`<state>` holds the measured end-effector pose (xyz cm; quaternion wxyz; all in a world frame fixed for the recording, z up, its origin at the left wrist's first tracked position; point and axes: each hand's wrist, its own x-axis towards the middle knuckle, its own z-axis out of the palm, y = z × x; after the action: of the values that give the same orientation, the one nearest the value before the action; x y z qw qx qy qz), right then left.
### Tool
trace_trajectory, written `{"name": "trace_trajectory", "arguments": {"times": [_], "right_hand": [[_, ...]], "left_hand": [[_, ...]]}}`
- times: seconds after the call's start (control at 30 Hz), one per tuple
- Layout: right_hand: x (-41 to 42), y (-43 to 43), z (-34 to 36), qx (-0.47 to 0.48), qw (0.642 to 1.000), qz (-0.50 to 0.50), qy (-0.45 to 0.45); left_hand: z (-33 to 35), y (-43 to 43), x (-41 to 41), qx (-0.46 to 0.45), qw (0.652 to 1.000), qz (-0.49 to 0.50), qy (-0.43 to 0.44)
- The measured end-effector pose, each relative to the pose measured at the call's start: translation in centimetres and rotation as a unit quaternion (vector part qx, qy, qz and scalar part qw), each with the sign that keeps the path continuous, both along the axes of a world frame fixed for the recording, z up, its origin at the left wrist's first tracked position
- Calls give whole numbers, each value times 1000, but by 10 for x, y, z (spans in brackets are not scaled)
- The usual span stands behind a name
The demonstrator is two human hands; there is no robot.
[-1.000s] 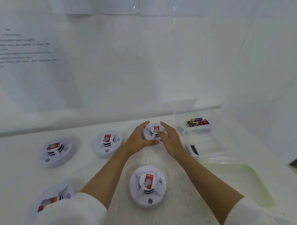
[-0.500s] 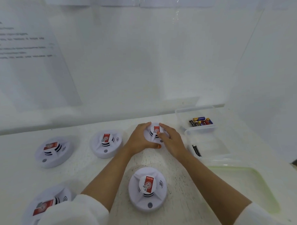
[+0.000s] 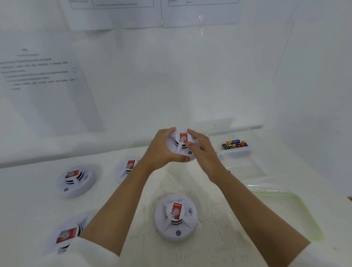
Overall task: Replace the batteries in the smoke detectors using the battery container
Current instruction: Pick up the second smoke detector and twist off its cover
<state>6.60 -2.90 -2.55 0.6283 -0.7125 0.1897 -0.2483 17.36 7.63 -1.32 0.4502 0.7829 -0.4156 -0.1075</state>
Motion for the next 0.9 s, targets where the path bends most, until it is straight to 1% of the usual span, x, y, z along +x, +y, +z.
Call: {"name": "trace_trajectory", "arguments": {"times": [0.13, 0.3, 0.43, 0.63, 0.8, 0.9], "right_hand": [[-25, -10, 21, -8, 1000, -7, -25], [-55, -41, 25, 16, 999, 6, -40], [-81, -76, 15, 36, 999, 22, -29], [-117, -123, 7, 25, 998, 63, -2], [-128, -146, 0, 51, 995, 81, -2], [-128, -153, -5, 56, 995, 79, -3]], "left_hand": [[21, -11, -24, -16, 1000, -2, -13], [31, -37, -60, -18, 1000, -13, -9], [23, -65, -91, -15, 1000, -5, 9], [6, -107, -133, -10, 999, 32, 24], [2, -127, -149, 7, 998, 49, 36], [3, -133, -154, 21, 998, 41, 31]]}}
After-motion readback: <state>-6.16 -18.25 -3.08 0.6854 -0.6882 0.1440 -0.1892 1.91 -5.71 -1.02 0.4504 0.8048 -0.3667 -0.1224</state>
